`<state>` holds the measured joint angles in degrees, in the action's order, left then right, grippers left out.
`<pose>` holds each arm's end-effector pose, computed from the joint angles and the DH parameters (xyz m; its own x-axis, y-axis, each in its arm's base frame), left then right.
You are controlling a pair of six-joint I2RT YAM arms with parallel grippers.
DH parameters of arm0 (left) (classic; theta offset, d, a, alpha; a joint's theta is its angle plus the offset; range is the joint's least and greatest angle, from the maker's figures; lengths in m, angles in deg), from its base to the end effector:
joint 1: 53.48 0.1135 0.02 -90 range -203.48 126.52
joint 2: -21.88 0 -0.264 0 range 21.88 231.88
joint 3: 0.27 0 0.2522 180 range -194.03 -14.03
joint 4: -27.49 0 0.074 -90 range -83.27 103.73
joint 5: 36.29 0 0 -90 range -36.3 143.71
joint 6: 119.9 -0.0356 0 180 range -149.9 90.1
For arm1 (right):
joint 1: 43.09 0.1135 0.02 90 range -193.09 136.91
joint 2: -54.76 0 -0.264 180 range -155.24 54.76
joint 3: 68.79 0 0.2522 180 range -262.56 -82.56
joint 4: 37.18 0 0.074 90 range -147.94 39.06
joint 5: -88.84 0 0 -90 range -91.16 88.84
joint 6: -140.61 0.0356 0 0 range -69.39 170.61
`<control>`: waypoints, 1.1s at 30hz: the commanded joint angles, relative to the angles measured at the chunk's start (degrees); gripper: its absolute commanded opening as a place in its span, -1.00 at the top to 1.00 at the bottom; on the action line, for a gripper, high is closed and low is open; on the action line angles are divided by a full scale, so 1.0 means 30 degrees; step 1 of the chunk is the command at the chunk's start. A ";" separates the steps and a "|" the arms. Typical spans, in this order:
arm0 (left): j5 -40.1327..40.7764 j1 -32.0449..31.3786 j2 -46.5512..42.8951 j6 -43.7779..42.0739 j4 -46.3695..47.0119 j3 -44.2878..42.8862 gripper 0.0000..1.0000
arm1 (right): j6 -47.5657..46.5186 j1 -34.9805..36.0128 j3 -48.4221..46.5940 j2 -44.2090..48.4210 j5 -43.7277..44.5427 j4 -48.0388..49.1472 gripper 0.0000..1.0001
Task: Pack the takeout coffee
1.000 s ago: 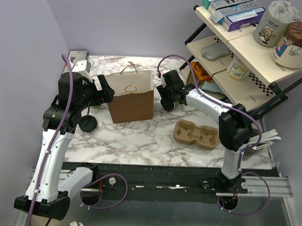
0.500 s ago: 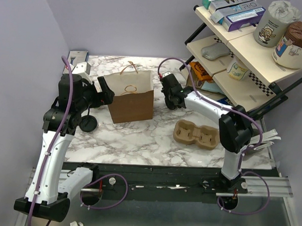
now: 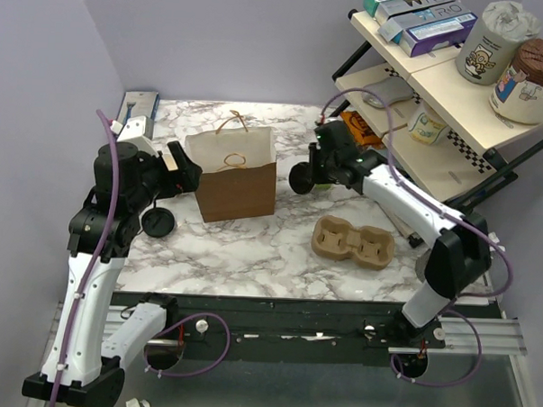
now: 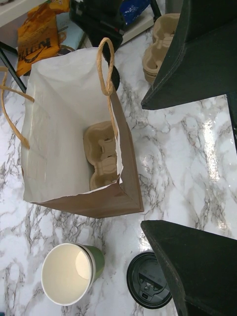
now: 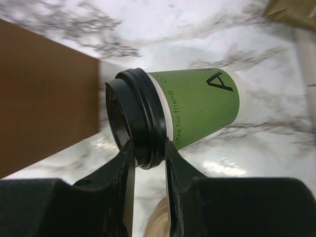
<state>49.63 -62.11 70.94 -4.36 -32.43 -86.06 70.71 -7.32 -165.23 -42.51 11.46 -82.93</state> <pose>0.1477 -0.0250 0.4206 -0.4437 -0.3676 -0.8173 0.0255 0.9064 -0.4216 0.3131 0.2160 0.2927 -0.7076 -0.0964 -0.7000 -0.2187 0.9719 0.0872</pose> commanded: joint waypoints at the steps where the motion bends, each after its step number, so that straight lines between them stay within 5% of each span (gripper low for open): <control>1: 0.0509 0.0062 -0.0708 0.0217 -0.0085 -0.0014 -0.98 | 0.5541 -0.2573 0.2328 0.2129 -0.7887 0.1107 0.80; 3: 0.0306 0.0062 -0.0854 0.0246 0.0060 0.0132 -0.98 | 0.7322 -0.3393 0.3179 0.2482 -1.0675 0.1900 0.80; 9: -0.0457 0.0062 -0.0913 0.0334 0.0559 0.0338 -0.98 | 1.0403 -0.3836 0.5670 0.2835 -1.2584 0.4501 0.76; 20: -0.0927 0.0062 -0.0795 0.0422 0.0677 0.0367 -0.98 | 1.2637 -0.3896 0.7986 0.2395 -1.1005 0.6794 0.68; 23: -0.0897 0.0062 -0.0941 0.0423 0.0618 0.0426 -0.98 | 1.2579 -0.3925 0.8631 0.2804 -1.0742 0.6912 0.57; 27: -0.0722 0.0062 -0.1293 0.0276 0.0764 0.0923 -0.98 | 1.2139 -0.3925 0.9276 0.3479 -1.0331 0.7234 0.15; 33: -0.0809 0.0062 -0.1499 0.0510 0.0823 0.1422 -0.98 | 1.0676 -0.3896 0.9101 0.4327 -1.0477 0.7586 -0.09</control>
<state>48.01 -62.11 67.27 -3.49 -31.00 -82.65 106.40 -18.80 -138.50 -32.02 -21.32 -60.83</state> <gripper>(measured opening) 0.988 0.489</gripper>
